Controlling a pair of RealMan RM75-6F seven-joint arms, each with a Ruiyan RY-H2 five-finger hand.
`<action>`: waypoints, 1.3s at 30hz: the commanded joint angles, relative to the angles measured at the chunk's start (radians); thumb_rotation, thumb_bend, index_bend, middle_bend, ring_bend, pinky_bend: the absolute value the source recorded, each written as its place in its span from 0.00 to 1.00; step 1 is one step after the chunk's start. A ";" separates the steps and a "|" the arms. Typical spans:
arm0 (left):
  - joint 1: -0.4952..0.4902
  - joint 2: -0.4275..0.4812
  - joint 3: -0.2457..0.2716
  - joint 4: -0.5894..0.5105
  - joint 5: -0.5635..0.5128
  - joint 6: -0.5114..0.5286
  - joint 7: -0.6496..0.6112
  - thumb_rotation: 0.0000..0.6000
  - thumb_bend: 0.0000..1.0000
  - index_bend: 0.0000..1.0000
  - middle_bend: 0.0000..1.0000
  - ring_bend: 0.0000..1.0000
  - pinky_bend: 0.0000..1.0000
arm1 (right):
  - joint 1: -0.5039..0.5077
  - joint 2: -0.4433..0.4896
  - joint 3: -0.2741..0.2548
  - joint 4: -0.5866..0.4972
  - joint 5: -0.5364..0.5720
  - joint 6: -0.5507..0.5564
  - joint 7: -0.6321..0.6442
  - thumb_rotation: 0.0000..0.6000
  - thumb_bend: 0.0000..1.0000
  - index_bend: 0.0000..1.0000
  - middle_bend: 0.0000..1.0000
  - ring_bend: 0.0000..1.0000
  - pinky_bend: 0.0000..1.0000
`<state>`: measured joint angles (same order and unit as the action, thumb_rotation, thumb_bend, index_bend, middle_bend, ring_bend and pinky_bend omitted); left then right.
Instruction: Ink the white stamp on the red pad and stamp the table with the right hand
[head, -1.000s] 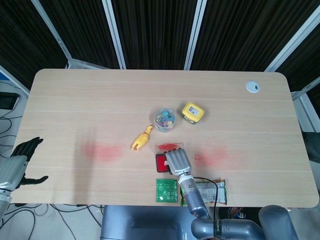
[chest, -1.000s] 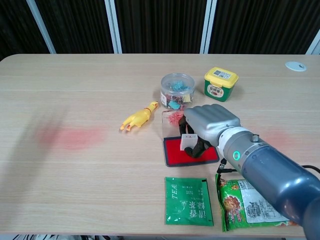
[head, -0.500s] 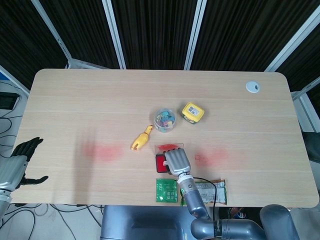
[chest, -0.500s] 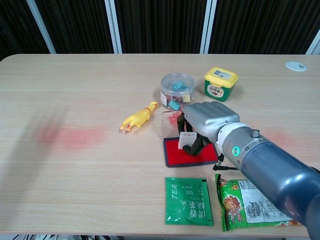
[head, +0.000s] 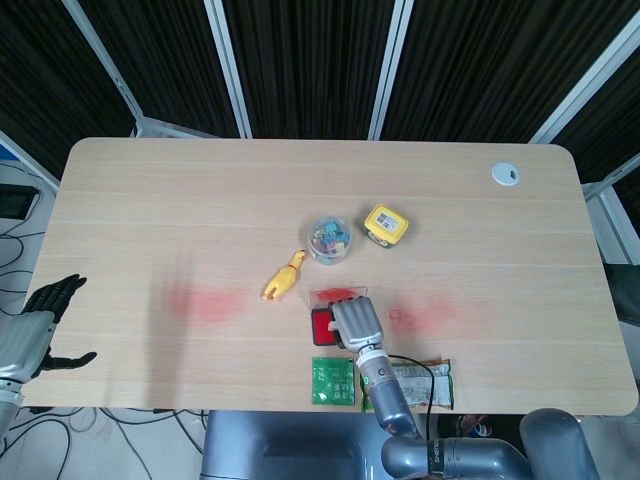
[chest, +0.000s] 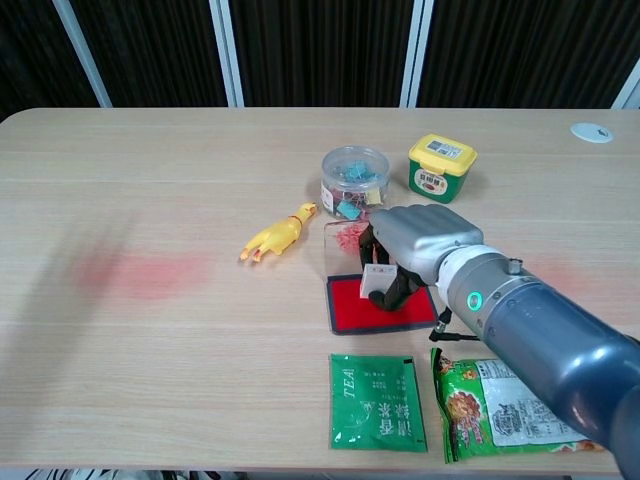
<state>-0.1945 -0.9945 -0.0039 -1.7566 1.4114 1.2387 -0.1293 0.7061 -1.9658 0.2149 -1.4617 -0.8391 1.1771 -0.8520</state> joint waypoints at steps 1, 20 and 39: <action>0.000 0.000 -0.001 0.001 -0.002 -0.001 0.001 1.00 0.00 0.00 0.00 0.00 0.00 | -0.001 -0.007 -0.005 0.014 0.011 -0.005 0.001 1.00 0.60 0.76 0.62 0.50 0.50; 0.004 -0.006 -0.001 0.002 -0.001 0.009 0.015 1.00 0.00 0.00 0.00 0.00 0.00 | -0.012 0.027 -0.014 -0.035 -0.017 0.020 0.011 1.00 0.60 0.75 0.62 0.50 0.50; 0.018 -0.024 0.002 0.010 0.015 0.043 0.046 1.00 0.00 0.00 0.00 0.00 0.00 | -0.114 0.270 -0.016 -0.200 -0.027 0.079 0.127 1.00 0.61 0.75 0.61 0.50 0.50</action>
<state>-0.1768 -1.0179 -0.0018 -1.7464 1.4258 1.2816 -0.0838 0.6078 -1.7093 0.2082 -1.6618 -0.8669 1.2572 -0.7462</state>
